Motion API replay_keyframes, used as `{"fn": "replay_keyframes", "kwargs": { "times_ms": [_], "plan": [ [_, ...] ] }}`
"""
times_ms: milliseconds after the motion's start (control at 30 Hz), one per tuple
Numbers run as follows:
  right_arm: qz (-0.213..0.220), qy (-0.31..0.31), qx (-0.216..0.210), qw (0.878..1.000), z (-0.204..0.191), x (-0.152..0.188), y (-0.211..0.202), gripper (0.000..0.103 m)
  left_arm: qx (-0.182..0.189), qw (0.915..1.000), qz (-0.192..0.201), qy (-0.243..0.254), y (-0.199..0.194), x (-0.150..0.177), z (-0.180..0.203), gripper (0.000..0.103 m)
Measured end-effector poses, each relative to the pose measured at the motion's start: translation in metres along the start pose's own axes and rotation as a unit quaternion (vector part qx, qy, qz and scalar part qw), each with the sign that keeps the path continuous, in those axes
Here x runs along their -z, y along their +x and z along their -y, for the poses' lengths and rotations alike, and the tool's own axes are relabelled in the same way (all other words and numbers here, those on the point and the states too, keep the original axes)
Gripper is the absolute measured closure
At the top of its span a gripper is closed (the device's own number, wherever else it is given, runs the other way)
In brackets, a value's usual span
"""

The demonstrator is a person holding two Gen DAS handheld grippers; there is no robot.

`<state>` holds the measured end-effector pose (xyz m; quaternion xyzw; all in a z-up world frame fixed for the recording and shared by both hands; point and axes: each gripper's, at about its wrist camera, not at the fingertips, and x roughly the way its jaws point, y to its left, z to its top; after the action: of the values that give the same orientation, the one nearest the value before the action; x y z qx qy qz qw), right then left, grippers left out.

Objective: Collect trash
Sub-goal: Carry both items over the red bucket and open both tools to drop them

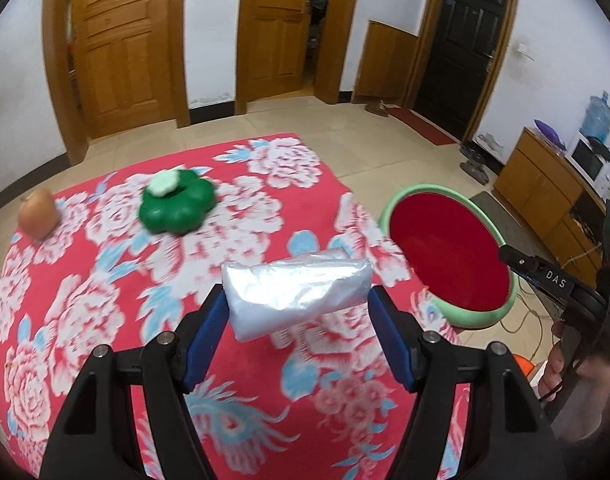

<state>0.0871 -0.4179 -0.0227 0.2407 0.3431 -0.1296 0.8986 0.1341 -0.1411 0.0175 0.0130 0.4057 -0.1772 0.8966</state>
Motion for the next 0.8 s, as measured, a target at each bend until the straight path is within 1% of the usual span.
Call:
{"fn": "replay_keyframes", "kwargs": {
  "times_ms": [200, 300, 467, 567, 800],
  "plan": [
    [0.003, 0.016, -0.006, 1.0, 0.01, 0.0, -0.005, 0.064, 0.018, 0.9995, -0.005, 0.024, 0.017, -0.006, 0.027, 0.032],
    [0.006, 0.025, -0.006, 1.0, 0.015, 0.001, -0.008, 0.059, 0.029, 0.9989, -0.008, 0.035, 0.028, -0.009, 0.042, 0.032],
    [0.001, 0.035, -0.007, 0.999, 0.023, 0.003, -0.01, 0.057, 0.045, 0.9974, -0.022, 0.051, 0.045, -0.014, 0.066, 0.032],
    [0.001, 0.044, -0.008, 0.999, 0.03, 0.003, -0.011, 0.056, 0.054, 0.996, -0.03, 0.064, 0.056, -0.016, 0.081, 0.032],
    [0.001, 0.063, -0.006, 0.998, 0.044, 0.002, -0.013, 0.055, 0.075, 0.992, -0.041, 0.092, 0.078, -0.026, 0.114, 0.032]
  ]
}}
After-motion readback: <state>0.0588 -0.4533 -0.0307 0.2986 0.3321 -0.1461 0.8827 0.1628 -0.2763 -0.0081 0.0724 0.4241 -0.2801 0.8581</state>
